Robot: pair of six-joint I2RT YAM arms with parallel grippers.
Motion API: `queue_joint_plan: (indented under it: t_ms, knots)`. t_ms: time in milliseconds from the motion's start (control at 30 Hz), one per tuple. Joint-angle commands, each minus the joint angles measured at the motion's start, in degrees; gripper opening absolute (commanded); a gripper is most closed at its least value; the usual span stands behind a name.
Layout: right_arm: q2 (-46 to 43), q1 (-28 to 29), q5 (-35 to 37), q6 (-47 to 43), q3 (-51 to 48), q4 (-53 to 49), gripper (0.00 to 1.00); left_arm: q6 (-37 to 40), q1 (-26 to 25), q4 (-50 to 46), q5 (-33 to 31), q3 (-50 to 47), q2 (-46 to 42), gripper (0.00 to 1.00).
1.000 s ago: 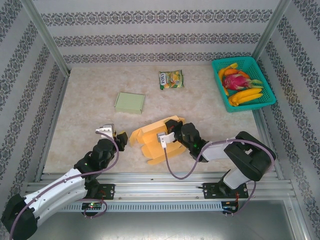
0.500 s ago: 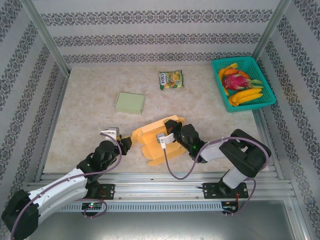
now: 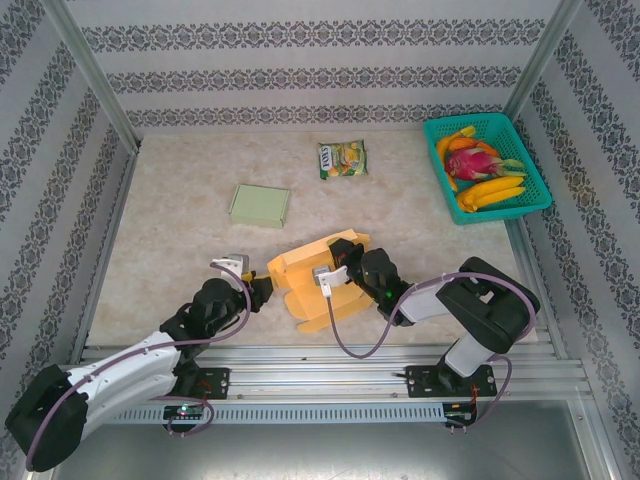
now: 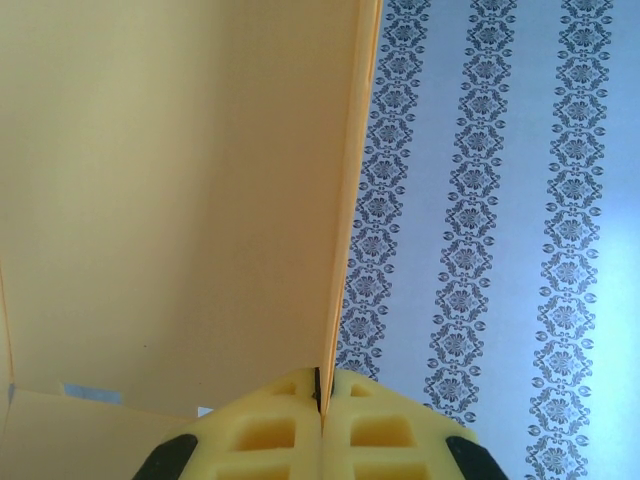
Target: Fold the paper box
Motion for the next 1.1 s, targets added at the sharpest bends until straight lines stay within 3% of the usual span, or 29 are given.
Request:
queue_joint_plan:
  t_ms: [0,433,700,833,1067]
  knots:
    - [2.03,0.24,0.71,0.29,-1.08,-9.44,0.00,-0.92,0.36,4.60,3.03,1.08,0.39,0.51]
    - [2.85,0.16,1.26,0.39,-0.73,-9.73,0.00,-4.66,-2.77,13.10,5.37,8.62,15.67,0.47]
    - [3.21,0.04,2.08,0.84,-0.64,-9.70,0.00,-5.74,-6.84,11.00,-0.96,12.25,18.65,0.47]
    - [3.10,-0.36,2.31,1.39,-0.81,-9.79,0.00,-4.55,-6.93,7.25,-1.94,11.77,15.80,0.47]
    - [2.86,-0.23,2.38,1.34,-1.01,-9.36,0.00,-2.42,-6.21,-12.25,-6.68,11.30,0.13,0.53]
